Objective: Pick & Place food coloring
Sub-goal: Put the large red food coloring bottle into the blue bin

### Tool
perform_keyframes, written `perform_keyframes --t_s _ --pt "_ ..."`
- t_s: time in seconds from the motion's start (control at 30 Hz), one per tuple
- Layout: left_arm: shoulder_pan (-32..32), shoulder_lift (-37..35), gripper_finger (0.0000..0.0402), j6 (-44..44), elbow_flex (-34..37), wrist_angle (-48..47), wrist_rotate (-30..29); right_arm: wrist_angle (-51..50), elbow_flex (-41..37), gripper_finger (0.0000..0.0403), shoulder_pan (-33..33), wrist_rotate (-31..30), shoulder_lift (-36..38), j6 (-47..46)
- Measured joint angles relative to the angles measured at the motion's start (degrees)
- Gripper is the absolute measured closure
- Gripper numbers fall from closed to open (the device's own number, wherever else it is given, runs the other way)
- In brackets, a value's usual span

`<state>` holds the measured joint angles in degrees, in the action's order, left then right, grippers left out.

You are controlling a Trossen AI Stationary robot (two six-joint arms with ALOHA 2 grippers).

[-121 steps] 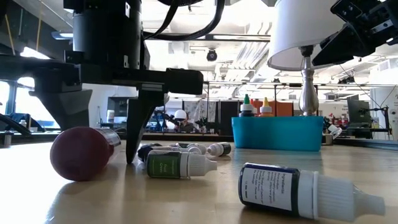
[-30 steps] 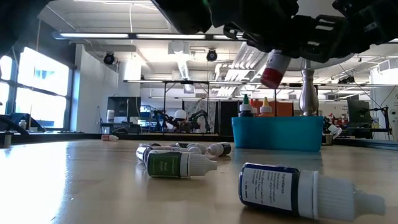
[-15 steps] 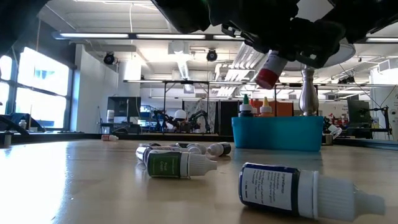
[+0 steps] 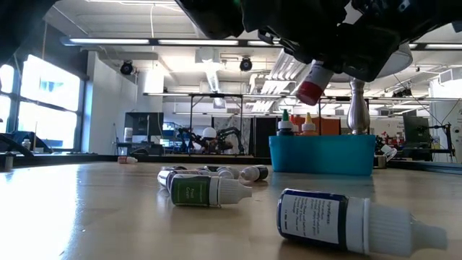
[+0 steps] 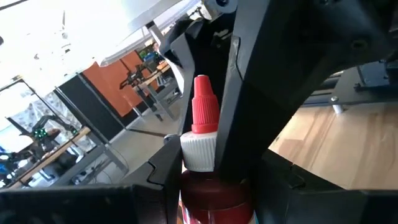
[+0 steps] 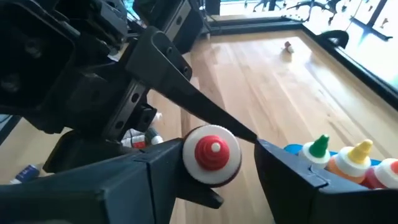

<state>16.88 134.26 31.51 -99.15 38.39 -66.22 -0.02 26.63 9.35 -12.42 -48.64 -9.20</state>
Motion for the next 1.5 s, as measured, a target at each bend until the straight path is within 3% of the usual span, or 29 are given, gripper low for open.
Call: perform_keyframes --t_s 0.2,0.43,0.53,0.67,0.83,0.97,1.03,1.23,1.37,1.5 --pt "-0.04 0.04 0.0270 0.17 0.00 -0.95 -0.90 1.17 0.04 0.0217 -1.41 0.65 -1.18 0.14" --pt "-0.04 0.04 0.0266 -0.07 -0.07 -1.31 -3.01 1.35 0.04 0.0265 -1.50 0.79 -0.91 1.76" --pt "-0.04 0.04 0.0248 -0.07 -0.07 -1.31 -3.35 1.30 0.04 0.0289 -1.49 0.80 -0.94 1.92" --pt "0.00 0.03 0.0210 -0.22 -0.07 -1.28 -4.81 0.85 -0.02 0.0293 -1.54 -0.23 -0.94 2.03" --pt "0.04 0.04 0.0168 -0.25 -0.07 -1.23 -6.16 -0.70 -0.04 0.0290 -1.52 -7.15 -0.94 3.37" --pt "0.52 0.04 0.0150 0.44 -1.82 -1.26 -12.39 -3.59 -0.09 0.0287 -1.84 -16.60 -0.94 4.73" --pt "1.27 0.03 0.0147 1.90 -3.54 -1.18 -14.92 -5.31 -0.09 0.0291 -3.03 -18.30 -0.94 4.02" --pt "4.42 0.02 0.0145 12.38 -11.86 -1.05 -23.25 -7.90 -0.17 0.0290 -9.18 -14.70 -3.37 0.51" --pt "6.39 0.02 0.0145 21.88 -17.21 -1.25 -23.71 -7.90 -0.17 0.0289 -12.79 -9.34 -7.38 0.08" --pt "7.34 -0.03 0.0145 25.88 -20.68 -1.11 -23.90 -7.66 -0.17 0.0292 -15.09 -8.73 -12.29 0.16"
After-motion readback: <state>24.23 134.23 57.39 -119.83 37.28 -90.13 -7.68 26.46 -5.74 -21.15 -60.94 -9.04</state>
